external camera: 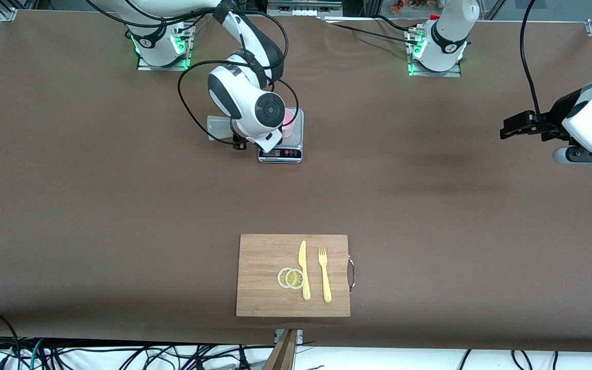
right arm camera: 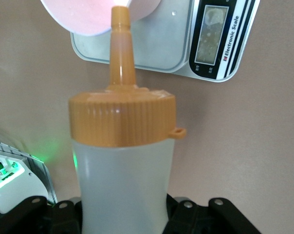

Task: Add sauce to pink cup with both arms
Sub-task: 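Bring the sauce bottle back upright and lower it to the table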

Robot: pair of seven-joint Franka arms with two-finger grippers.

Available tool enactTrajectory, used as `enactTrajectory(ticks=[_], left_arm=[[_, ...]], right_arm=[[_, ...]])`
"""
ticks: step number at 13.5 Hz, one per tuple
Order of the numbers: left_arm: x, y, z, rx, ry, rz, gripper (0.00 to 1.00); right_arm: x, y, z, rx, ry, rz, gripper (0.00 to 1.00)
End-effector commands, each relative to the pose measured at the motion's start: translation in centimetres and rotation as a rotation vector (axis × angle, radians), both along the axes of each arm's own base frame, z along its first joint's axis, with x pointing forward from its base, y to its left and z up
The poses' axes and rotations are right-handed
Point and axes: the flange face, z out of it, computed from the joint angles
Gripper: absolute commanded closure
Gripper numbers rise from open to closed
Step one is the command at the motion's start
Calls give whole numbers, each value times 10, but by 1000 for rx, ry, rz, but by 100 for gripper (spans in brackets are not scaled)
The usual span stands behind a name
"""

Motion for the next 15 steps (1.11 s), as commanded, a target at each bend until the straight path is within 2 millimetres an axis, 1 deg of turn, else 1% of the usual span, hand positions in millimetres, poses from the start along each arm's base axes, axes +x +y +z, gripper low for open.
enactTrajectory(ticks=[1,2,3,4,5,6,7,8,9,11,12,13,14,15], left_arm=[[4,0,5,7,-8,-22,0],[4,0,5,7,-8,-22,0],[4,0,5,7,-8,-22,0],[4,0,5,7,-8,-22,0],[4,1,4,7,-8,-21,0],[4,0,5,7,-8,-22,0],[4,0,5,7,-8,-22,0],[4,1,4,7,-8,-21,0],[4,0,5,7,-8,-22,0],[4,0,5,7,-8,-22,0],[4,0,5,7,-8,-22,0],[4,-1,5,7,-8,-24,0],[4,-1,5,7,-8,-24,0],[4,0,5,7,-8,-22,0]], right_arm=[[4,-2,16,14,5,26,89],[7,-6,18,30,18,44,89],[23,-23,23,63,28,30,89],[38,-43,30,141,63,0,89],[47,-61,44,224,68,0,89],[58,-93,54,300,66,-23,89],[73,-127,57,392,85,-54,89],[87,-158,58,493,116,-64,88],[103,-195,60,600,131,-88,88],[125,-266,58,793,137,-157,89],[130,-295,54,875,149,-198,89],[133,-317,48,966,159,-224,89],[136,-343,34,1055,158,-244,88],[138,-363,15,1150,159,-259,89]])
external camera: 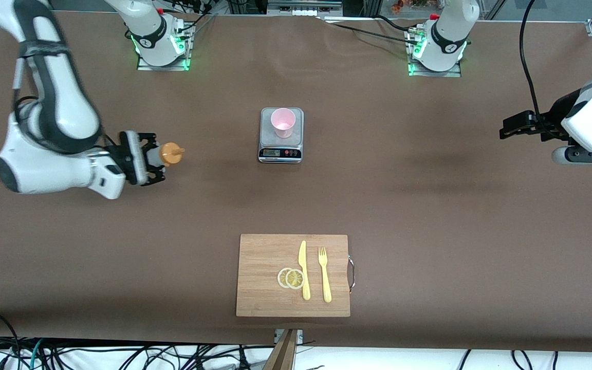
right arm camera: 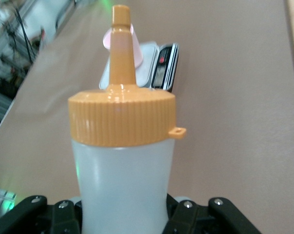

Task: Add sauce to pink cup with both arms
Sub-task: 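Bring the sauce bottle back upright and lower it to the table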

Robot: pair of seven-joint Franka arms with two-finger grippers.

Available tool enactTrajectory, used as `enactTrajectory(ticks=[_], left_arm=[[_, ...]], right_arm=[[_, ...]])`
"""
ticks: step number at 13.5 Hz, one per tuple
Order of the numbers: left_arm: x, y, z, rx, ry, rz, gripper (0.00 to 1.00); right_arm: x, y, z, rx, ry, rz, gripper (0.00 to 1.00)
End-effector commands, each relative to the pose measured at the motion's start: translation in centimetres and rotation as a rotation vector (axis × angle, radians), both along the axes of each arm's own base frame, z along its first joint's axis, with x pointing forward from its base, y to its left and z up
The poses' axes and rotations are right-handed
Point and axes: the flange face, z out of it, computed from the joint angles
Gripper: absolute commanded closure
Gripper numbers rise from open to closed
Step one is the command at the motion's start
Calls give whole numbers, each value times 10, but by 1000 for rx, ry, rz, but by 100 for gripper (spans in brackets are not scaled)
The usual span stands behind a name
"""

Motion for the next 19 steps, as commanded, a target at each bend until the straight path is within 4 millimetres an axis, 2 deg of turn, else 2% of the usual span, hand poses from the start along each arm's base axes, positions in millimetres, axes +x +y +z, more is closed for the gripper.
enactTrajectory(ticks=[1,3,6,7,9,11,13,14,16,18,19], left_arm=[[4,0,5,7,-9,-21,0],[4,1,5,7,-8,-20,0],[4,1,5,8,-8,-18,0],[4,0,5,7,-9,-21,0],[4,1,5,7,-8,-20,0],[4,0,4,8,-7,-20,0],[4,0,4,8,-7,-20,0],[4,-1,4,8,-7,-21,0],[4,-1,4,8,-7,-21,0],[4,0,4,8,-8,-20,0],[4,-1,4,8,-8,-21,0]], right_arm=[[0,-36,-38,266,13,-63,89],[-6,-73,-77,406,18,-147,88],[-23,-99,-150,634,-3,-191,89],[-27,-103,-165,690,-14,-210,88],[-33,-110,-179,756,-52,-216,88],[-35,-117,-184,760,-85,-200,87],[-39,-123,-202,753,-92,-201,86],[-40,-124,-205,749,-97,-199,72],[-44,-131,-213,740,-85,-209,38],[-46,-131,-218,734,-75,-202,31],[-46,-132,-218,732,-74,-204,10]])
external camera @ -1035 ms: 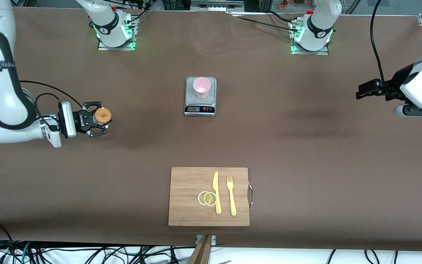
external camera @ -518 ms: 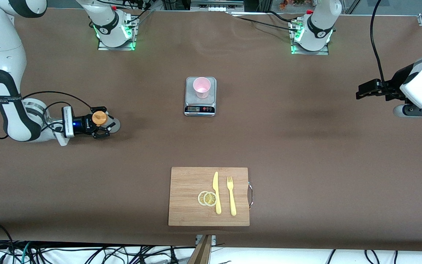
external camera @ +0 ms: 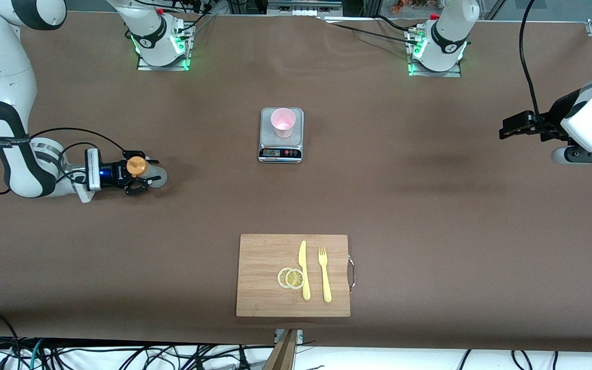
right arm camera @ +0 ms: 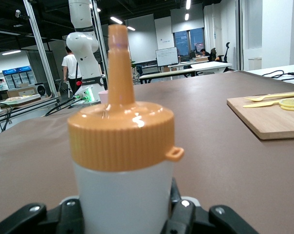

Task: Add sauce to pink cup with both arms

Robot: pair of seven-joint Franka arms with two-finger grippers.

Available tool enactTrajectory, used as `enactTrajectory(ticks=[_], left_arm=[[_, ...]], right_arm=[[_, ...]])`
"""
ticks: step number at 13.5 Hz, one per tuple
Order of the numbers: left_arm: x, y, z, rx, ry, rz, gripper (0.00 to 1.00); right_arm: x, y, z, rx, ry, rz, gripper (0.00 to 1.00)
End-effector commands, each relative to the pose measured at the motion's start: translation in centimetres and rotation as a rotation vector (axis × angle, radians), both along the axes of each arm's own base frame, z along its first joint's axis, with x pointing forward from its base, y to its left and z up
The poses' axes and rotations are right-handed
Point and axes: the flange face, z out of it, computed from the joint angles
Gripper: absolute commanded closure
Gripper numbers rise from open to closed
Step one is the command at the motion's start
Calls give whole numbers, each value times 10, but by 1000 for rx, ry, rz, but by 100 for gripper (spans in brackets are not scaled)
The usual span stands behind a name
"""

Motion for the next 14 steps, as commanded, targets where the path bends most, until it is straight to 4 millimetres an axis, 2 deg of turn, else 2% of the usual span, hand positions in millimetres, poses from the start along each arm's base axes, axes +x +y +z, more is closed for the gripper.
enactTrajectory(ticks=[1,4,6,7,8,9,11,12,14], left_arm=[[4,-1,4,9,-9,-20,0],[5,-1,2,7,-6,-20,0],[5,0,2,7,-6,-19,0],[5,0,2,7,-6,-19,0],[5,0,2,6,-6,-19,0],[5,0,2,6,-6,-19,0],[5,0,2,6,-6,-19,0],[5,0,2,6,-6,-19,0],[5,0,2,6,-6,-19,0]], right_arm=[[2,-5,1,9,-4,9,0],[8,-35,13,-86,-4,34,0],[4,-61,25,-170,45,47,0],[2,-66,35,-211,72,72,0],[2,-76,53,-280,101,92,0],[5,-83,81,-358,132,101,0],[13,-90,154,-597,151,52,0],[15,-82,193,-719,164,13,0],[12,-60,247,-913,231,-78,0]])
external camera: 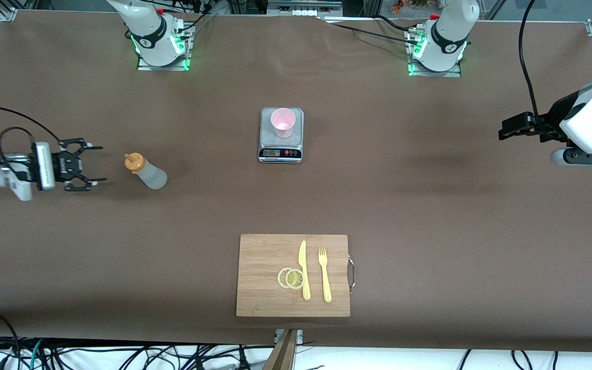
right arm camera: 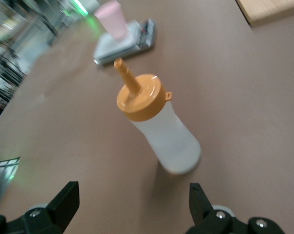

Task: Add sauce to pink cup with both arms

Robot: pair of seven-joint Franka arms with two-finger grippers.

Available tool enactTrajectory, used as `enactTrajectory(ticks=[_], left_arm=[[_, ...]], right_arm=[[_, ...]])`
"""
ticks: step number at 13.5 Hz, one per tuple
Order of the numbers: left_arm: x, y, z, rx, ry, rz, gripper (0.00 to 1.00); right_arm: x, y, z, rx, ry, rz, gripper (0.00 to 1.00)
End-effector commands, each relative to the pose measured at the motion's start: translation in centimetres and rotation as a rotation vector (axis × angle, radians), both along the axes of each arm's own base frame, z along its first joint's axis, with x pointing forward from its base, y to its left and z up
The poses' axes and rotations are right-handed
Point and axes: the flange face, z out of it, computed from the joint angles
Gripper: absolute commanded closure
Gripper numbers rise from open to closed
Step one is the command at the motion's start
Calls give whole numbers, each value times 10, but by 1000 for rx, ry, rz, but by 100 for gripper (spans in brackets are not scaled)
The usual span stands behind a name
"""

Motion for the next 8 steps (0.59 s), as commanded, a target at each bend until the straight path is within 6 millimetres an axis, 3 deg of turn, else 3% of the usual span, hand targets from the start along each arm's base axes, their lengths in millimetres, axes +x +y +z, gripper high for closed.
enactTrajectory(ticks=[1,4,8], left_arm=[[4,0,5,6,-9,-19,0],[4,0,4,6,-8,-19,0],[4,0,4,6,-8,-19,0]], right_arm=[[-17,44,81,-280,9,-123,0],[-22,82,137,-536,63,-344,0],[-7,110,171,-742,103,-603,0]])
